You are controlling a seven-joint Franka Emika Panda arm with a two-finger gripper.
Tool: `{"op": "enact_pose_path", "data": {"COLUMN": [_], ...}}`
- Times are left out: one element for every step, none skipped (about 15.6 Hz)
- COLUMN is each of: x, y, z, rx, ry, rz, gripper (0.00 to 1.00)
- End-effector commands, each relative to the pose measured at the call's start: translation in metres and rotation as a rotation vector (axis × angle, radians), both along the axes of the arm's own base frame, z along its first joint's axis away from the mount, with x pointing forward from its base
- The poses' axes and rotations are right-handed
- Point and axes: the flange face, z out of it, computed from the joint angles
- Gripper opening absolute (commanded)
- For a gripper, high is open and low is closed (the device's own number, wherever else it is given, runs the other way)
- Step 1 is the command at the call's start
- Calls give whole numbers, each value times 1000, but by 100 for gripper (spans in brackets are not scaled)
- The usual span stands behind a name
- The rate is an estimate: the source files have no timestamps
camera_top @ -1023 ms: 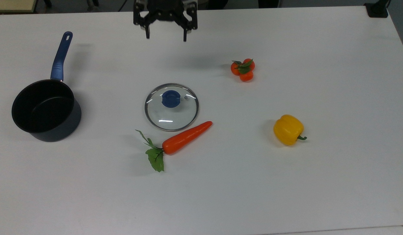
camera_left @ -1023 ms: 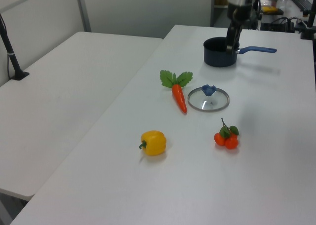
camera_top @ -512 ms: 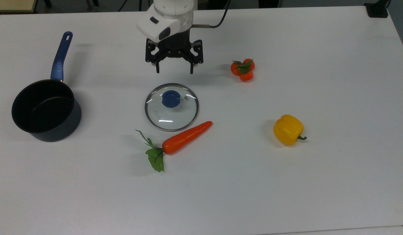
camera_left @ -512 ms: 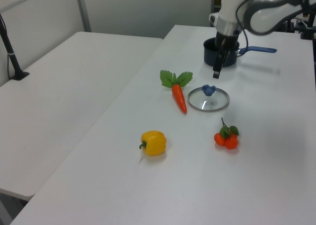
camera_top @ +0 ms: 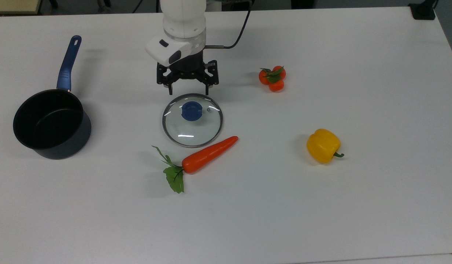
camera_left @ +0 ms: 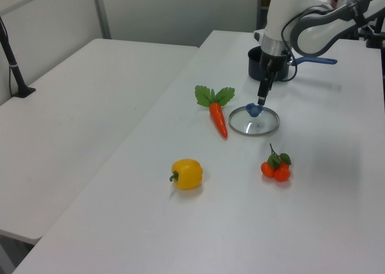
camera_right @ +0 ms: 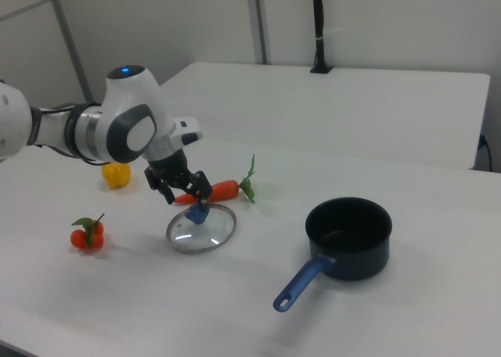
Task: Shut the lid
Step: 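Move the open gripper down over the blue knob of the glass lid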
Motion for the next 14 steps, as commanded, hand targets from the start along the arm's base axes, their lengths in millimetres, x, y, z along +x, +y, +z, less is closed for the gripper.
{"op": "enact_pose_path", "data": {"x": [7, 9, 10, 11, 12, 14, 15, 16, 18, 22, 23, 23, 23, 23], "y": [-5, -4, -4, -3, -1, 2, 3, 4, 6, 7, 9, 11, 11, 12], "z": [-17, -22, -29, -32, -37, -38, -42, -45, -43, -38, -36, -34, -34, -35], "rx": [6, 7, 5, 6, 6, 9, 10, 11, 15, 20, 27, 35, 41, 41], "ry": [-31, -38, -33, -31, -31, -48, -56, -60, -72, -88, -92, -95, -94, -93], "rz": [61, 62, 62, 61, 63, 62, 61, 60, 53, 46, 43, 40, 35, 36], "gripper": [100, 100, 100, 100, 100, 100, 100, 100, 100, 100, 96, 94, 87, 83]}}
